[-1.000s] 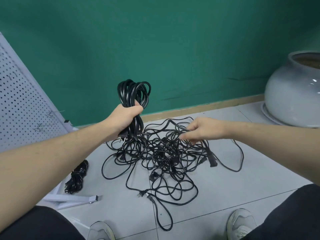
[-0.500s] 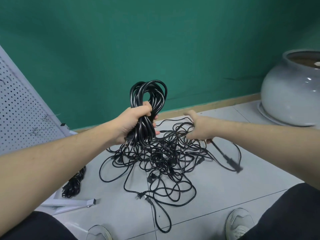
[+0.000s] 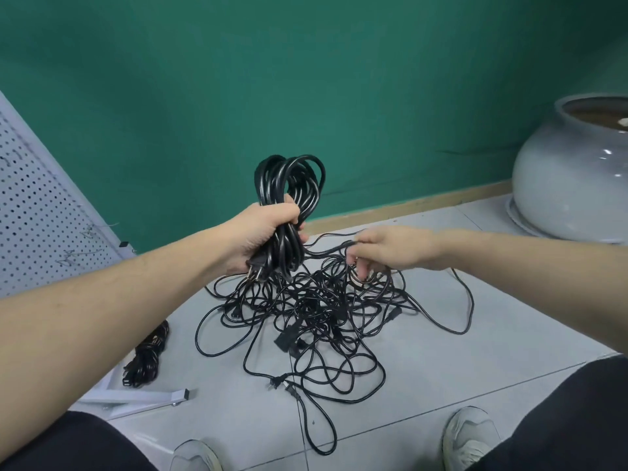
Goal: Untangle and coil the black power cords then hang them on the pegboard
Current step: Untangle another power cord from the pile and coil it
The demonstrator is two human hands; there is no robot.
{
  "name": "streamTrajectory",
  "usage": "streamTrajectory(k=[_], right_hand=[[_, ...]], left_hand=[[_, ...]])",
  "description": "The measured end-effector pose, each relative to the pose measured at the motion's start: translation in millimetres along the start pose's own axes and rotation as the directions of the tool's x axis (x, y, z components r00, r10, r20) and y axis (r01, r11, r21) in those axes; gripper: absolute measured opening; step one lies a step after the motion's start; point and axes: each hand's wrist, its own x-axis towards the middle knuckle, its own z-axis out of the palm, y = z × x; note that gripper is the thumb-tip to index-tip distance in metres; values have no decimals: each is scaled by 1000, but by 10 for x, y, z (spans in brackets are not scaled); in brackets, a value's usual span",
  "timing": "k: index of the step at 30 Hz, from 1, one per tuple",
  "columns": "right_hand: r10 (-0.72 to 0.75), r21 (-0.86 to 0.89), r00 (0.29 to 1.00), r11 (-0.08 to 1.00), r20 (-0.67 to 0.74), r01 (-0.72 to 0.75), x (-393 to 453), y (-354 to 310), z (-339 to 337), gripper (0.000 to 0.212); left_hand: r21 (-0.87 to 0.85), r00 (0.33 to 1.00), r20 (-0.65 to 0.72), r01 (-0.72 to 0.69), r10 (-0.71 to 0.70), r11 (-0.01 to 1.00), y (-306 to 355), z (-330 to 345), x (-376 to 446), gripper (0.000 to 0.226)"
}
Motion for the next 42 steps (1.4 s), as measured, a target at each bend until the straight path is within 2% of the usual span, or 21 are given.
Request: streamTrajectory(k=[2, 5, 8, 10, 13, 15, 17, 19, 21, 22, 23, 24, 25, 27, 30, 32, 34, 36, 38, 40, 42], right_hand=[[-27, 72, 997, 997, -76, 32, 11, -79, -35, 20], [-138, -162, 972, 981, -188, 107, 15, -235, -82, 14], [-234, -160, 932, 968, -277, 195, -8, -312, -99, 10], [-248, -175, 900, 965, -358, 196, -14, -328, -100, 20], [-299, -388, 828, 915, -474, 108, -51, -381, -127, 42], [-321, -447, 821, 890, -472, 91, -84, -403, -141, 47], [-322, -429, 828, 896, -459, 111, -87, -395, -156, 43], [-353, -430, 828, 890, -436, 152, -63, -374, -176, 31], [-383, -424, 849, 880, -364, 216, -36, -345, -181, 24], [-397, -414, 860, 875, -320, 250, -30, -338, -172, 21], [-414, -408, 865, 869, -284, 282, -34, -336, -164, 16], [-431, -401, 863, 863, -264, 309, -47, -341, -161, 12], [-443, -387, 854, 863, -272, 325, -63, -356, -165, 13], [-429, -329, 833, 888, -349, 320, -96, -401, -180, 28], [-379, -353, 829, 905, -411, 239, -112, -467, -200, 56], [-372, -300, 871, 912, -320, 279, -117, -523, -188, 50], [-380, -221, 905, 915, -190, 338, -116, -547, -182, 35], [-391, -202, 911, 910, -129, 361, -112, -560, -176, 27], [-404, -163, 903, 910, -145, 381, -83, -526, -187, 22], [-381, -107, 907, 924, -181, 367, -44, -454, -213, 21], [-332, -22, 916, 942, -224, 336, -7, -364, -239, 18]], left_hand=[[108, 1000, -30, 6, -2, 994, -15, -56, 9, 30], [215, 997, -1, 78, -79, 973, -57, -137, 7, 21], [306, 979, 78, 155, -187, 940, -59, -136, -55, 5], [387, 967, 115, 166, -226, 907, -88, -103, -88, 18], [432, 959, 160, 146, -235, 890, -134, -35, -96, 34], [423, 965, 163, 122, -207, 898, -163, 16, -106, 34], [438, 972, 147, 104, -185, 893, -155, 48, -132, 26], [469, 969, 123, 133, -214, 873, -115, 40, -160, 44], [522, 960, 105, 169, -260, 836, -105, 21, -179, 74], [557, 959, 119, 149, -256, 817, -111, 32, -180, 86], [585, 958, 151, 111, -243, 803, -127, 41, -179, 88], [605, 952, 204, 61, -228, 794, -140, 73, -187, 77], [620, 946, 243, 20, -216, 785, -136, 107, -206, 55], [663, 930, 280, -10, -237, 748, -104, 113, -198, 19], [766, 881, 307, -3, -361, 642, -106, 113, -184, 27], [838, 878, 284, -33, -384, 545, -137, 137, -171, 20], [871, 869, 321, -116, -376, 477, -164, 166, -139, 21], [866, 849, 375, -178, -372, 468, -172, 196, -124, 20], [832, 824, 447, -240, -348, 501, -168, 236, -154, 16], [773, 802, 526, -314, -281, 551, -135, 288, -199, 22], [714, 801, 579, -408, -152, 569, -44, 334, -257, 28]])
